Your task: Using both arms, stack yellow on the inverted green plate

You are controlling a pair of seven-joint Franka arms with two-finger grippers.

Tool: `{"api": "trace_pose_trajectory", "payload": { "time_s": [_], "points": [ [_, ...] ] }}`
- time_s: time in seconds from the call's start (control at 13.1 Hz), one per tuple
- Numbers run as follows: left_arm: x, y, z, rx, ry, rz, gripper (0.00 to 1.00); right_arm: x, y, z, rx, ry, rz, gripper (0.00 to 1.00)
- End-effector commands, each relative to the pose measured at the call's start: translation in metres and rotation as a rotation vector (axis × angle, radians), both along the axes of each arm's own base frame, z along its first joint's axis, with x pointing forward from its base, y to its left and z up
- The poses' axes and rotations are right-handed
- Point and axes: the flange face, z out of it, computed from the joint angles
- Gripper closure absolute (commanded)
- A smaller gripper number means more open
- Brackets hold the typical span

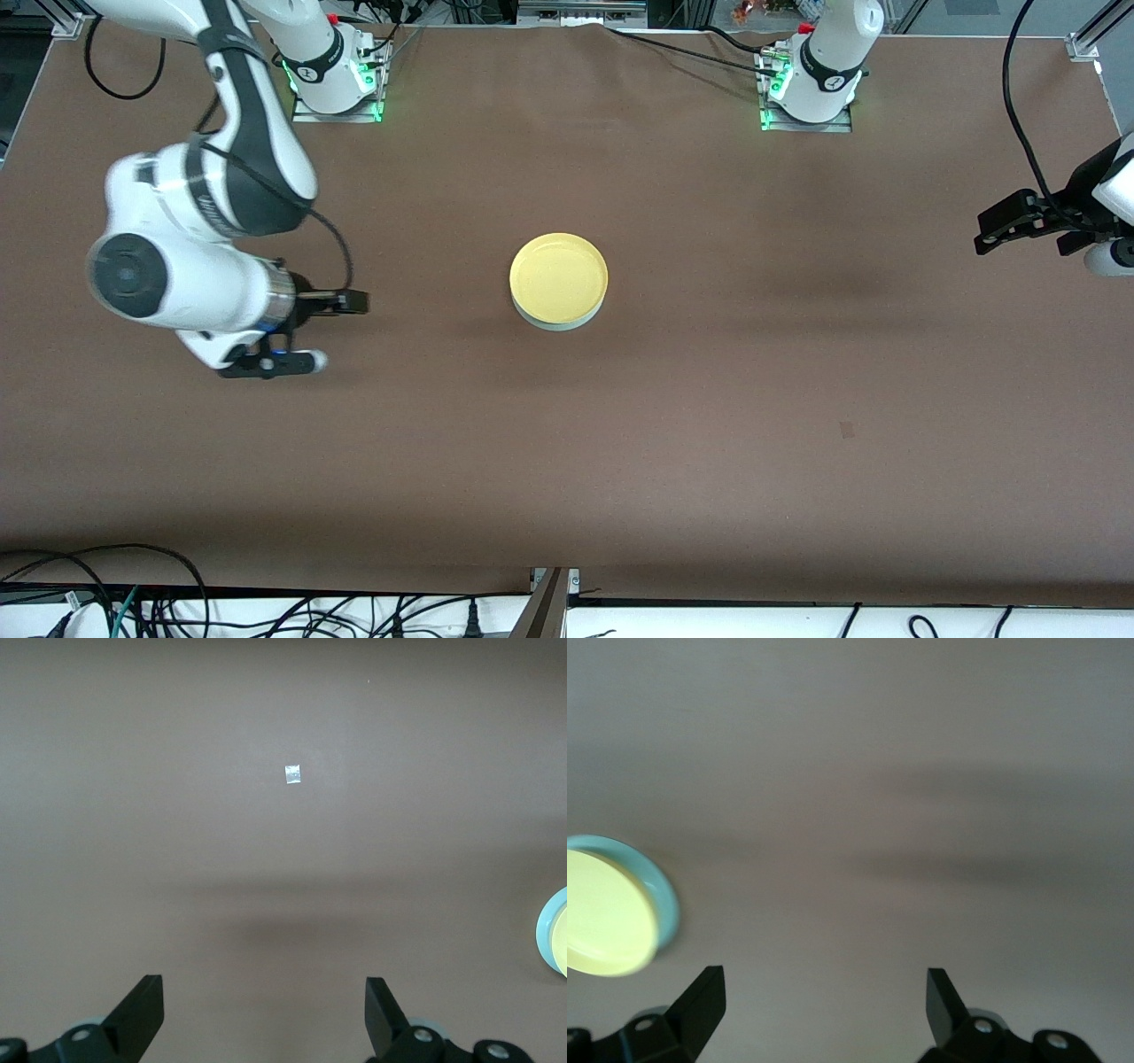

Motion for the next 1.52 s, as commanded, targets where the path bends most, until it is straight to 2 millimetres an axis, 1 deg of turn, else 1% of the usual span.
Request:
{"api": "trace_pose_trajectory", "payload": {
  "time_s": [0.0,0.15,0.23,0.3,0.38,0.46,0.53,0.69,0.76,0.84,0.99,1.07,1.22,1.45],
  "points": [
    [0.003,0.003,0.006,0.015,-0.012,-0.007,0.0,-0.005,-0.036,0.04,-0.053,0.04,0.061,0.0],
    [0.003,0.002,0.006,0.015,-0.012,-0.01,0.0,-0.01,-0.08,0.067,-0.052,0.027,0.033,0.0],
    [0.003,0.002,0.006,0.015,-0.012,-0.01,0.0,-0.014,-0.105,0.081,-0.037,0.024,0.046,0.0],
    [0.003,0.001,0.006,0.014,-0.012,-0.01,0.0,-0.024,-0.12,0.095,-0.024,0.039,0.055,0.0],
    [0.003,0.002,0.006,0.015,-0.012,-0.01,0.0,-0.039,-0.145,0.124,-0.003,0.019,0.015,0.0],
    [0.003,0.001,0.006,0.015,-0.012,-0.01,0.0,-0.046,-0.15,0.128,0.011,0.013,0.003,0.0],
    [0.003,0.001,0.006,0.014,-0.012,-0.01,0.0,-0.049,-0.153,0.127,0.022,-0.006,0.01,0.0],
    [0.004,0.001,0.005,0.013,-0.012,-0.012,0.0,-0.058,-0.148,0.145,0.002,-0.036,0.045,0.0],
    [0.004,0.001,0.004,0.013,-0.011,-0.01,0.0,-0.067,-0.152,0.155,-0.014,-0.054,0.053,0.0],
    [0.004,0.001,0.004,0.013,-0.011,-0.01,0.0,-0.075,-0.161,0.166,-0.005,-0.074,0.039,0.0],
    [0.005,0.001,0.003,0.013,-0.009,-0.01,0.0,-0.1,-0.174,0.189,0.008,-0.11,0.01,0.0],
    [0.005,0.0,0.003,0.012,-0.009,-0.01,0.0,-0.104,-0.181,0.189,0.007,-0.107,0.004,0.0],
    [0.005,0.001,0.002,0.013,-0.008,-0.01,0.0,-0.104,-0.179,0.191,-0.001,-0.115,0.014,0.0],
    [0.005,0.001,0.002,0.013,-0.008,-0.01,0.0,-0.095,-0.179,0.176,-0.005,-0.083,0.02,0.0]
  ]
}}
